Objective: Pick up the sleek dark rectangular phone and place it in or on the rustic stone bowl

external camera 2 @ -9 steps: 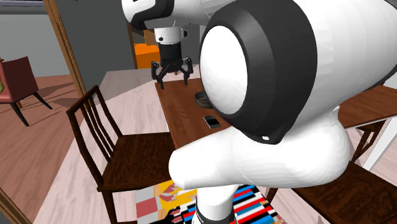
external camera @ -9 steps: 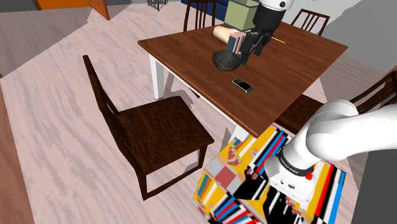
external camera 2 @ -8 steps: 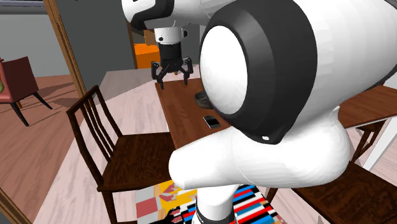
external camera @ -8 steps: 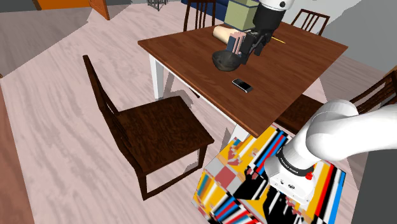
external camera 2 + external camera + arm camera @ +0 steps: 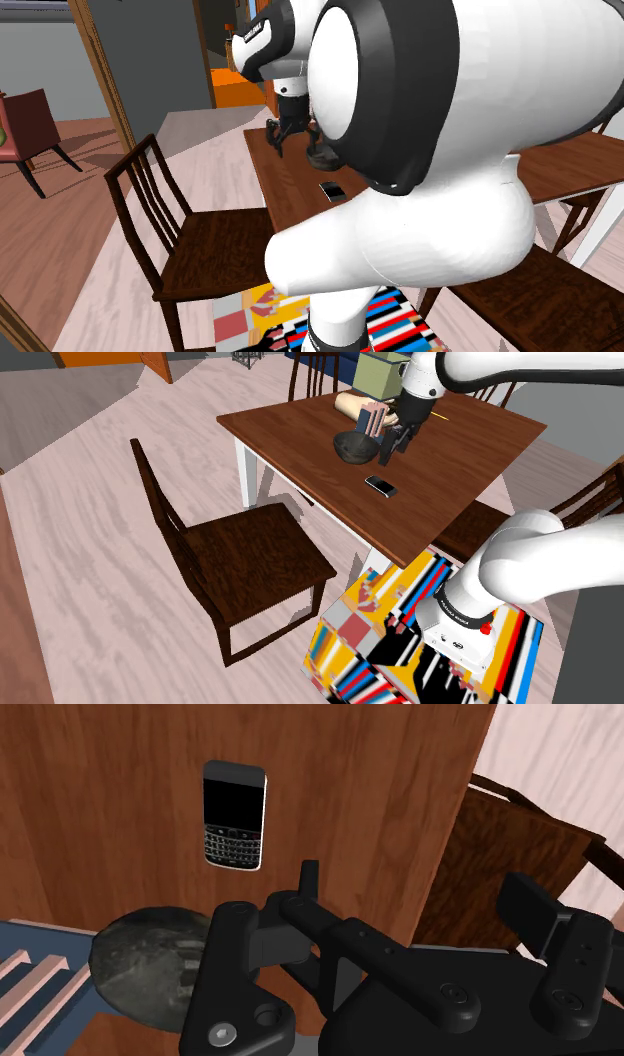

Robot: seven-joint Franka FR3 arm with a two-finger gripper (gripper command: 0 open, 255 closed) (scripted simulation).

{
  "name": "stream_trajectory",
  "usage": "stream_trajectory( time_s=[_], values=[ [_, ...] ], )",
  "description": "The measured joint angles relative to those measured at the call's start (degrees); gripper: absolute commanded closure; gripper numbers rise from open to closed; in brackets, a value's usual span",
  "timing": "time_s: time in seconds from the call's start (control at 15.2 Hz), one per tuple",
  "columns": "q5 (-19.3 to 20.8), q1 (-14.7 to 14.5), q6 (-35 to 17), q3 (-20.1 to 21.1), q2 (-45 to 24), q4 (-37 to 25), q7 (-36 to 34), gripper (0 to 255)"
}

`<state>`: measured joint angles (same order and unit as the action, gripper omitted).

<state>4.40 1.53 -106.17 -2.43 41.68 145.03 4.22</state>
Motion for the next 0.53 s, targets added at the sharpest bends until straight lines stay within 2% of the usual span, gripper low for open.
stream_trajectory(
  time_s=[0.53],
  values=[
    [4.68, 3.21, -13.65, -7.74, -8.68, 4.86, 8.63, 0]
  ],
)
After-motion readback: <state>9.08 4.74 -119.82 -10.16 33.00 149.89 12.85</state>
